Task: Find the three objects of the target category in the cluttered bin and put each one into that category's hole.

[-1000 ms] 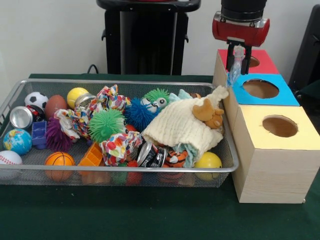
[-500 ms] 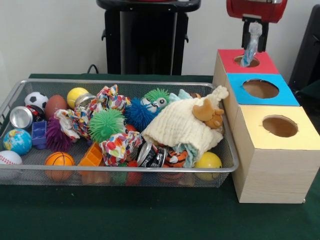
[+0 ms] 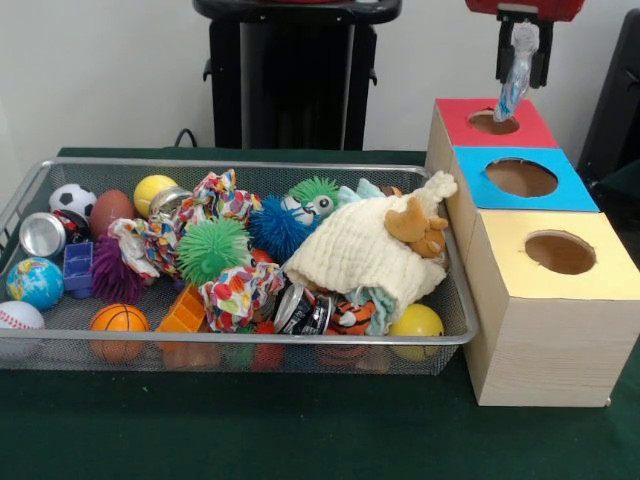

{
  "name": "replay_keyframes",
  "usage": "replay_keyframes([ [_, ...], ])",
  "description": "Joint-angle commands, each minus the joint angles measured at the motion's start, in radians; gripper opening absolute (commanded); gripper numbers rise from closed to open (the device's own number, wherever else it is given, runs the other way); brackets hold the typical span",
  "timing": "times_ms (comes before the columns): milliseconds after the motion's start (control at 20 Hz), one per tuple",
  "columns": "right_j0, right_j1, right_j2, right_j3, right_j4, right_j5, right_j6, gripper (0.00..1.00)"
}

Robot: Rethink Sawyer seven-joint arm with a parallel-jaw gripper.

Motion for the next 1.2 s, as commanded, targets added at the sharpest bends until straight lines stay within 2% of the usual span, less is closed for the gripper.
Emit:
replay_keyframes([
  [50,-0.027,0.060,0.092,0.047,0.051,-0.122,0.243,0.00],
  [450,-0.060,0.097,0.186,0.113,0.111,-0.301,0.206,0.00],
  [750,-0.064,0.124,0.226,0.130,0.124,-0.379,0.225,0.00],
  [1000,-0.074,0.146,0.251,0.139,0.134,-0.415,0.231,0.00],
  [1200,-0.088,0.149,0.270,0.157,0.151,-0.397,0.232,0.00],
])
